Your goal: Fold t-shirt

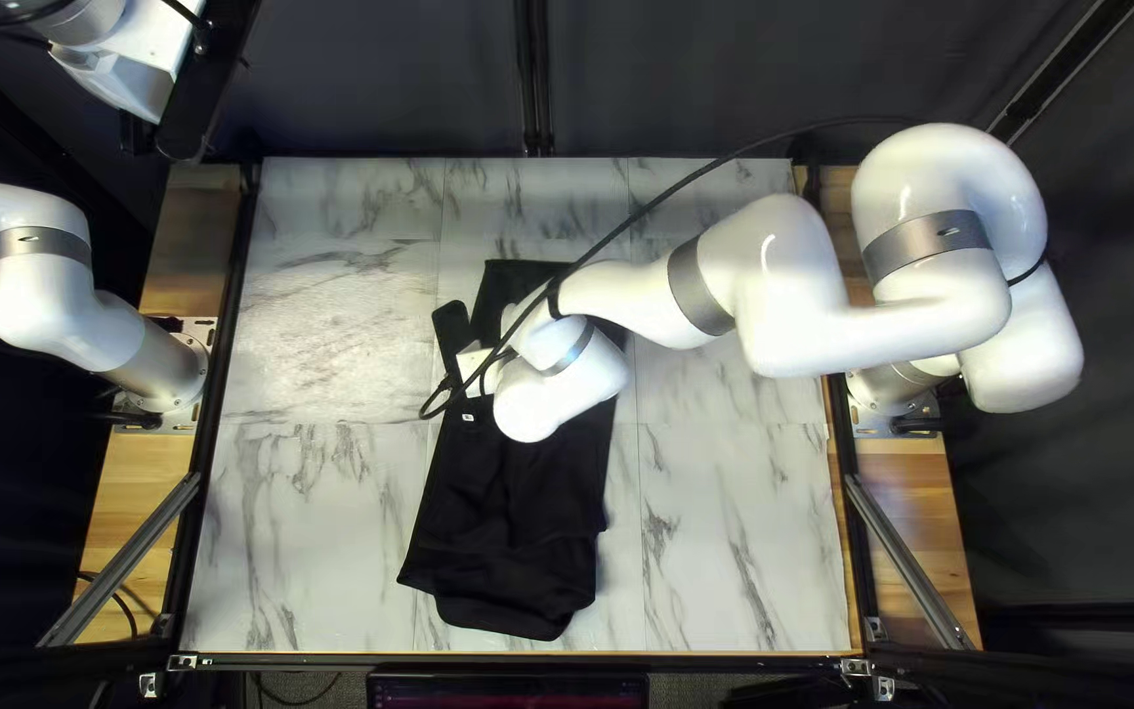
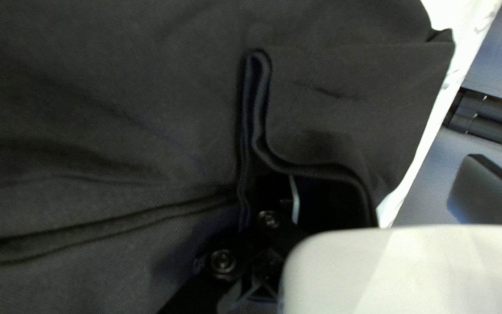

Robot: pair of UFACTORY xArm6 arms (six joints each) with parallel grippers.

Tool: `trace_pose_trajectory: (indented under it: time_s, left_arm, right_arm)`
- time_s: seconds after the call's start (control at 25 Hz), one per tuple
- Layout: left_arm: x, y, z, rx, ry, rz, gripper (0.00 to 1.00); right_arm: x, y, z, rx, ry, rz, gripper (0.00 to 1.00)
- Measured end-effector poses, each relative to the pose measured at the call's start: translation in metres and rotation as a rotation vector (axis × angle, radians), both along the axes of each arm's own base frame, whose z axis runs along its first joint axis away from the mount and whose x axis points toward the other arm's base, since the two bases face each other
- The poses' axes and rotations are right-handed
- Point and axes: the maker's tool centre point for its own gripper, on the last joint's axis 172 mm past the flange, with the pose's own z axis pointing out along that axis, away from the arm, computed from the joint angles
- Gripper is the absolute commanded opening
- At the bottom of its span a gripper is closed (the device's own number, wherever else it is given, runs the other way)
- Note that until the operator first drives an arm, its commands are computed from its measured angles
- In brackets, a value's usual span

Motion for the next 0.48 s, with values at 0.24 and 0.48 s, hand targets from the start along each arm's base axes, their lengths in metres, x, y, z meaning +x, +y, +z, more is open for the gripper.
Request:
trace_pose_trajectory:
  time_s: [0.24, 0.48]
  left_arm:
    - [0.000, 0.000, 0.000, 0.000, 0.000, 0.000, 1.00]
    - [0.000, 0.000, 0.000, 0.000, 0.000, 0.000, 1.00]
  right_arm:
    - [0.014, 0.002, 0.014, -0.010, -0.022, 0.019, 1.00]
    - [0.017, 0.002, 0.028, -0.017, -0.045, 0.023, 1.00]
